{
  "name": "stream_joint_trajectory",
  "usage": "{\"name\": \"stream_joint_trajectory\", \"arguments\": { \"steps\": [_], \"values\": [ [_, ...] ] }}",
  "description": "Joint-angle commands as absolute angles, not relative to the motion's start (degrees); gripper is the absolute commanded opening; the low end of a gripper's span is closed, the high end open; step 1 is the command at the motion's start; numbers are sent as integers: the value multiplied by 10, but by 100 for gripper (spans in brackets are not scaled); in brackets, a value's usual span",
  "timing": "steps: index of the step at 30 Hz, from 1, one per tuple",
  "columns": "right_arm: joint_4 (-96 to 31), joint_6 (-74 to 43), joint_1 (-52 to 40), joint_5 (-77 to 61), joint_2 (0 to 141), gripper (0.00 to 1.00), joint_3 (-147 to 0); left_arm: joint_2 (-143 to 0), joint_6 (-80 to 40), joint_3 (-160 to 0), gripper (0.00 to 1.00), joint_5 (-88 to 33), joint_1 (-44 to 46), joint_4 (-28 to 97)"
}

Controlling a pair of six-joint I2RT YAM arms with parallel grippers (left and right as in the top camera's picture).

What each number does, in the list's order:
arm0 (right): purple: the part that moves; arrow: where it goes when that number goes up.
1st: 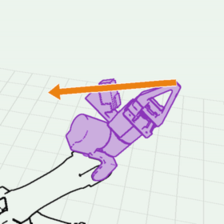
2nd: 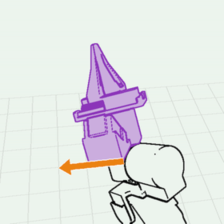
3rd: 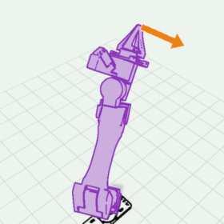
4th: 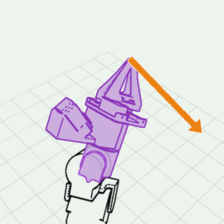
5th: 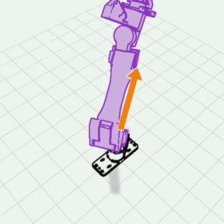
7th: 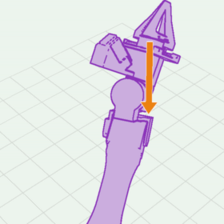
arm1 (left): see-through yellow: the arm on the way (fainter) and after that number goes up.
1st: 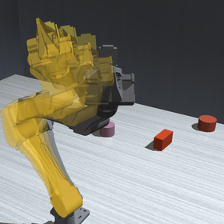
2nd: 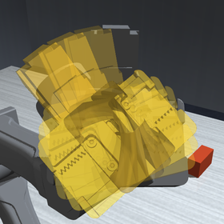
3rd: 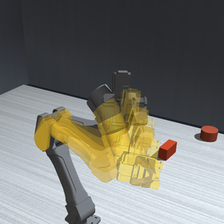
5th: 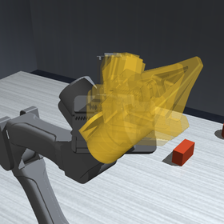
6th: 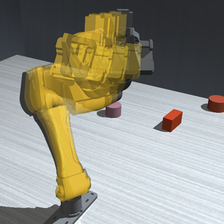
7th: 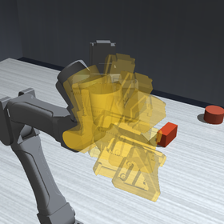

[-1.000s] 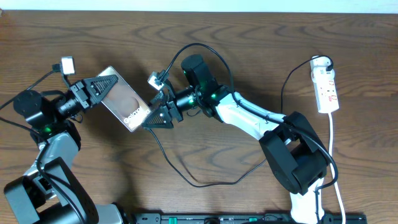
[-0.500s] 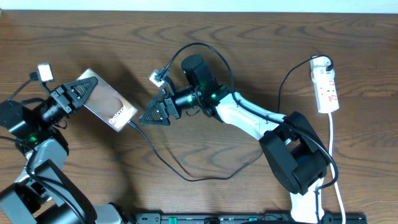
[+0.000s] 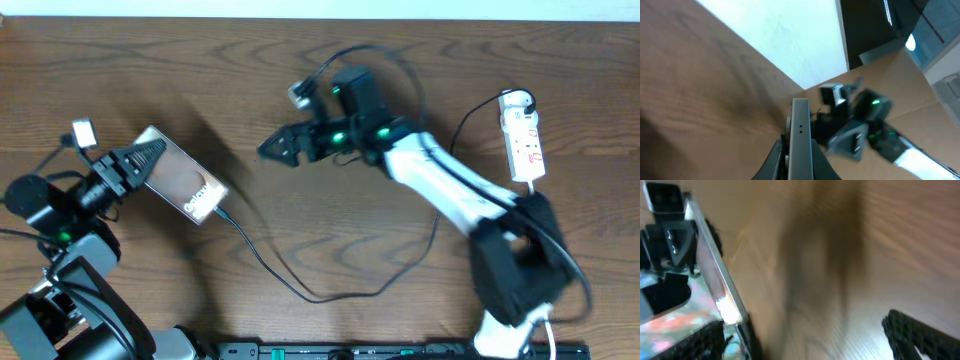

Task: Plug charger to phone and switch on socket
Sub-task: 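Open the right gripper and pull the right arm back, then lower the phone with the left gripper onto the table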

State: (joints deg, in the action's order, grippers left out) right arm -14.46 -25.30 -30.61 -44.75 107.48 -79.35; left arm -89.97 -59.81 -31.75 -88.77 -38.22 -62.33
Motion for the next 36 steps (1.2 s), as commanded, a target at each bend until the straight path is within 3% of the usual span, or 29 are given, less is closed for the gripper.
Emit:
{"name": "stream_joint_trajectory", "arguments": {
  "steps": [1, 7, 12, 19, 36],
  "values": [
    [-204, -228, -297, -331, 1009, 99, -802, -897, -585, -296, 7, -881, -385, -628],
    [-340, -204, -297, -243, 934, 99, -802, -897, -582, -262, 8, -819, -385, -594],
    [-399, -201, -297, -219, 913, 99, -802, -897, -509, -253, 7, -764, -385, -448],
    [-423, -201, -298, -220, 913, 99, -802, -897, -387, -253, 8, -721, -385, -279],
    [-423, -201, -312, -213, 913, 99, -802, -897, -322, -253, 7, -528, -385, -76]
  ]
}}
